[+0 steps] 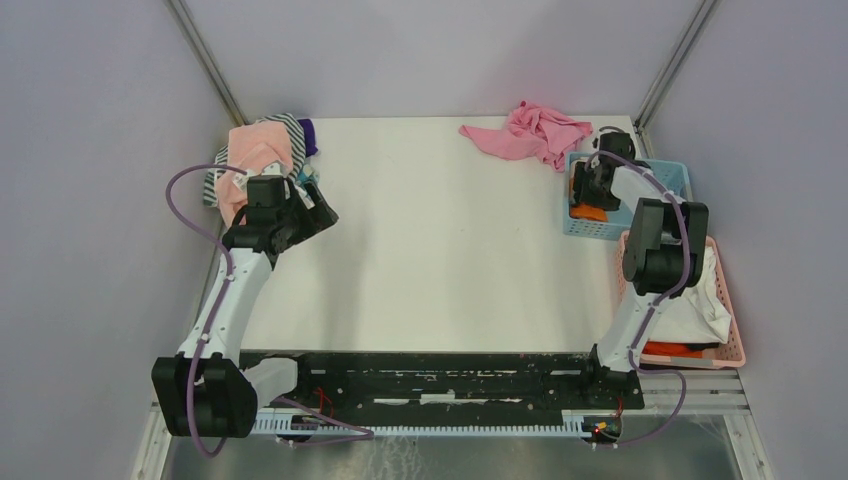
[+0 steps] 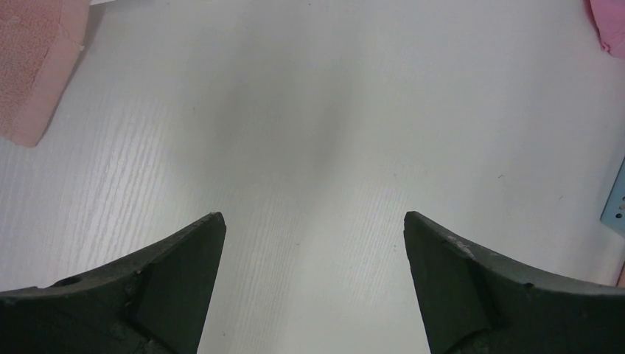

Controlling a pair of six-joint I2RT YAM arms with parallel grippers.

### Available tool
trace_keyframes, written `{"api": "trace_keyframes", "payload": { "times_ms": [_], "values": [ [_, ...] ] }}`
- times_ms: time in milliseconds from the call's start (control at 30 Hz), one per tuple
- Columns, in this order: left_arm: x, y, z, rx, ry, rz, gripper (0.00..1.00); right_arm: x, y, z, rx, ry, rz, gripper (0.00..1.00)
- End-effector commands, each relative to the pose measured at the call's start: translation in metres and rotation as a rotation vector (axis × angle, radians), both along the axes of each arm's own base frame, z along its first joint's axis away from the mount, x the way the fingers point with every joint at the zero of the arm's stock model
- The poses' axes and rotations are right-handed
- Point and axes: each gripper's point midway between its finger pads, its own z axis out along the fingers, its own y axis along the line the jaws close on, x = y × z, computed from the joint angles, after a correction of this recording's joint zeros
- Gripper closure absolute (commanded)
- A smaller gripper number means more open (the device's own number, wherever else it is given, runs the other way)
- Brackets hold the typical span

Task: Roll the towels
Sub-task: Place the towel in the bin.

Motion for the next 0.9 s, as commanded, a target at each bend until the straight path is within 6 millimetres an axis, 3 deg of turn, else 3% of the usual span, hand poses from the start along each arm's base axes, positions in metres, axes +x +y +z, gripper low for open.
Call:
{"api": "trace_keyframes", "payload": {
  "times_ms": [0,233,333,467,600,667,767,800,833,867],
  "values": [
    [0.008,-0.001,0.011,-0.009,-0.06,-0.019,0.03,-0.007,-0.003,0.028,-0.022,-0.037,-0.012,0.26],
    [0.008,0.0,0.012,-0.012,-0.063,-0.017,0.03,-0.01,-0.006,0.064,-0.045,-0.102,-0.028,0.21],
    [0.008,0.001,0.011,-0.014,-0.058,-0.015,0.03,-0.024,-0.011,0.083,-0.077,-0.122,-0.06,0.15],
    [0.009,0.0,0.009,-0.026,-0.057,-0.018,0.03,-0.05,-0.011,0.123,-0.086,-0.213,-0.114,0.09],
    [0.01,0.004,0.009,-0.018,-0.054,-0.005,0.03,-0.075,0.025,0.162,0.043,-0.356,-0.076,0.0],
    [0.012,0.011,0.011,0.007,-0.059,0.024,0.02,-0.085,0.052,0.168,0.133,-0.419,-0.024,0.0],
    [0.015,0.032,0.014,0.075,-0.056,0.112,0.03,-0.097,0.092,0.175,0.255,-0.509,0.078,0.0],
    [0.018,0.039,0.015,0.09,-0.057,0.144,0.03,-0.101,0.103,0.169,0.277,-0.512,0.108,0.0],
    [0.027,0.066,0.017,0.094,-0.055,0.267,0.03,-0.107,0.123,0.163,0.311,-0.527,0.175,0.0],
    [0.031,0.078,0.018,0.104,-0.055,0.314,0.03,-0.108,0.131,0.161,0.332,-0.535,0.196,0.0]
  ]
}}
